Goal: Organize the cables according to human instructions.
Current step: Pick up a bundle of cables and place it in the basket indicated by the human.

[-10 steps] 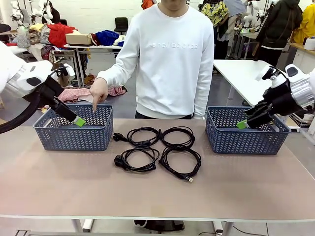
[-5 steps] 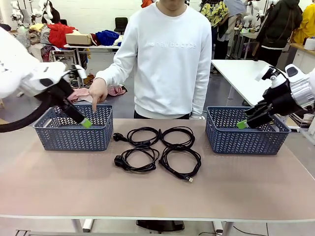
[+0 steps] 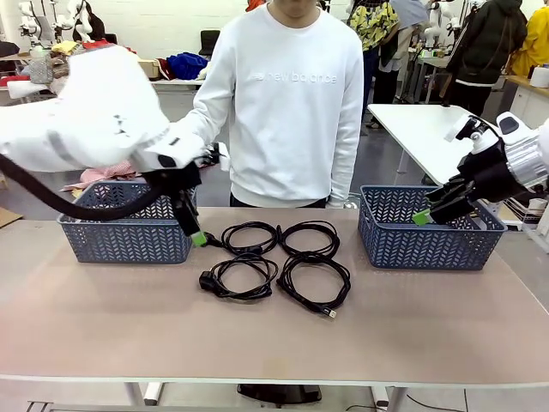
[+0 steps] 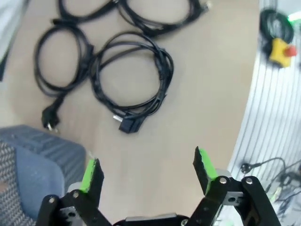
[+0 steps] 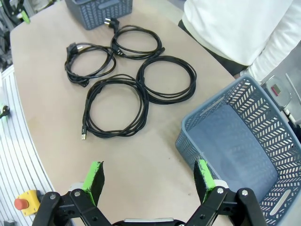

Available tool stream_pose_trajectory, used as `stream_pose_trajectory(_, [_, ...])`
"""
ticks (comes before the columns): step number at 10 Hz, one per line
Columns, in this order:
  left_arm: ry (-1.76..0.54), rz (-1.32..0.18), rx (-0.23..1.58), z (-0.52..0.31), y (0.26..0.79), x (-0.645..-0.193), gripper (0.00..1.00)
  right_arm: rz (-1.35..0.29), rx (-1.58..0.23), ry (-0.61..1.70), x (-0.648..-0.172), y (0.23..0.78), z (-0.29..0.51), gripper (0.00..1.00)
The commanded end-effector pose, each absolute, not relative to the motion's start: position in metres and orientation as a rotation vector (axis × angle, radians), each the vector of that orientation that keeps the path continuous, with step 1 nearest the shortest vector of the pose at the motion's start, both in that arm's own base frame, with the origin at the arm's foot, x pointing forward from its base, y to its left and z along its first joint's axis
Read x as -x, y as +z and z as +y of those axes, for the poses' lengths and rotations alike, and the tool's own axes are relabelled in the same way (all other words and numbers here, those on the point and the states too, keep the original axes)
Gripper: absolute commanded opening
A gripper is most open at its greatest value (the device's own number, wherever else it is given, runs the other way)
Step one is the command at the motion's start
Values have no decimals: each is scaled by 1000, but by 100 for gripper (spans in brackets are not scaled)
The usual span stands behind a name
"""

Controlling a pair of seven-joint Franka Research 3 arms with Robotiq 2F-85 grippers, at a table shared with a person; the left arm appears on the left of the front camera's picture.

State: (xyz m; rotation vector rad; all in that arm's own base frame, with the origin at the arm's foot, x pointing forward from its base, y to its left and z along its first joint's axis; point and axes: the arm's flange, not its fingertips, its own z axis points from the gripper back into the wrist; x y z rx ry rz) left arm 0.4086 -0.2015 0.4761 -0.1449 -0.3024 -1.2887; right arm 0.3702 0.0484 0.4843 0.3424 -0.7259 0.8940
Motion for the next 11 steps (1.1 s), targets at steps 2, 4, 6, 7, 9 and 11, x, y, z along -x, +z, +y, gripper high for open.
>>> stream_pose_trajectory(2, [-1459,-228,77,-225,458,-423,100,-741,-353,916,-373,483,45,100])
stream_pose_trajectory(4, [-1499,-209,71,-240,439,-421,100,-741,-353,916,-373,483,45,100])
stream_pose_trajectory(6, [-1502,-208,71,-242,429,-419,100,-741,-353,916,-373,483,45,100])
stream_pose_trajectory(7, [-1495,-226,85,-236,433,-417,100,-741,-353,916,-373,483,45,100])
stream_pose_trajectory(9, [-1483,-194,92,-248,429,-417,100,-741,-353,916,-373,483,45,100])
stream_pose_trajectory(11, [-1483,-194,92,-248,429,-417,100,-741,-353,916,-373,483,45,100])
